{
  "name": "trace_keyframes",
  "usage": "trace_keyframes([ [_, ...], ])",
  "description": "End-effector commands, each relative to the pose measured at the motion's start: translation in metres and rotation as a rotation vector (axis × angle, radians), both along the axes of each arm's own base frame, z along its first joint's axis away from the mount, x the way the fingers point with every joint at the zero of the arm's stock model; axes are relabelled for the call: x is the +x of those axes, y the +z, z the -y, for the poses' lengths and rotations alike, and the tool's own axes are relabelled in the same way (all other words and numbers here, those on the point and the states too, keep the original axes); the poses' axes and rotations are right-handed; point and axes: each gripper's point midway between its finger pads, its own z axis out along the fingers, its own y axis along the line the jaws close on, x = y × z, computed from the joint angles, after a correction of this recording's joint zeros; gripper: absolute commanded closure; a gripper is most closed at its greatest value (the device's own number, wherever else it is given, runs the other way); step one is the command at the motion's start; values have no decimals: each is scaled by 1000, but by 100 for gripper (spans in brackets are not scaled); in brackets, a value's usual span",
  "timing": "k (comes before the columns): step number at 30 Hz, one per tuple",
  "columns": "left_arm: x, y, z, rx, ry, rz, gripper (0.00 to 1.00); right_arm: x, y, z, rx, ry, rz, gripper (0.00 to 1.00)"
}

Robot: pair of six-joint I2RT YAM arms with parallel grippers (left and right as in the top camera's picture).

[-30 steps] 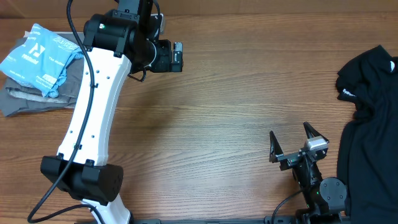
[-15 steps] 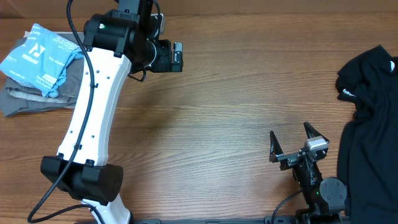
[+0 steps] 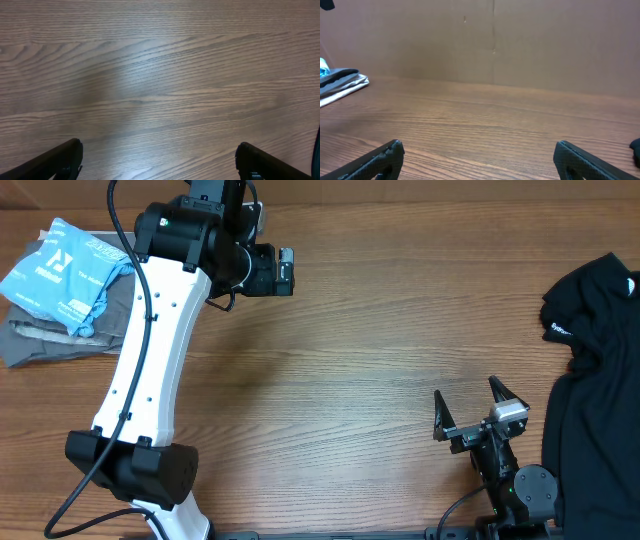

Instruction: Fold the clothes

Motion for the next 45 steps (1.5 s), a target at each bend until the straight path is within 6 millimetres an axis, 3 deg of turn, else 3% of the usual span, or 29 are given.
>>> trace_keyframes([
  [1,-12,21,10,-13,-19,50,0,0,-2,2,-6,-9,4,0],
  [5,-44,62,36,-48,-104,152,0,0,-2,2,-7,-9,4,0],
  [9,-95,112,61,-107,-219,280,0,0,-2,2,-6,-9,4,0],
  [14,-149,160,67,-181,-310,413,0,0,-2,2,-7,-9,4,0],
  [22,-212,219,25,-257,-306,627,0,0,-2,2,-6,-9,4,0],
  [26,-230,238,-12,-203,-226,760,0,0,-2,2,-6,-9,4,0],
  [31,-264,257,-42,-227,-181,871,0,0,-2,2,-6,-9,4,0],
  [34,-290,246,-62,-217,-165,867,0,0,-2,2,-6,-9,4,0],
  [37,-307,213,-78,-171,-130,818,0,0,-2,2,-6,-9,4,0],
  [39,-311,194,-85,-146,-101,797,0,0,-2,2,-6,-9,4,0],
  [40,-312,173,-89,-122,-72,774,0,0,-2,2,-7,-9,4,0],
  [45,-304,124,-94,-91,9,773,0,0,-2,2,-6,-9,4,0],
])
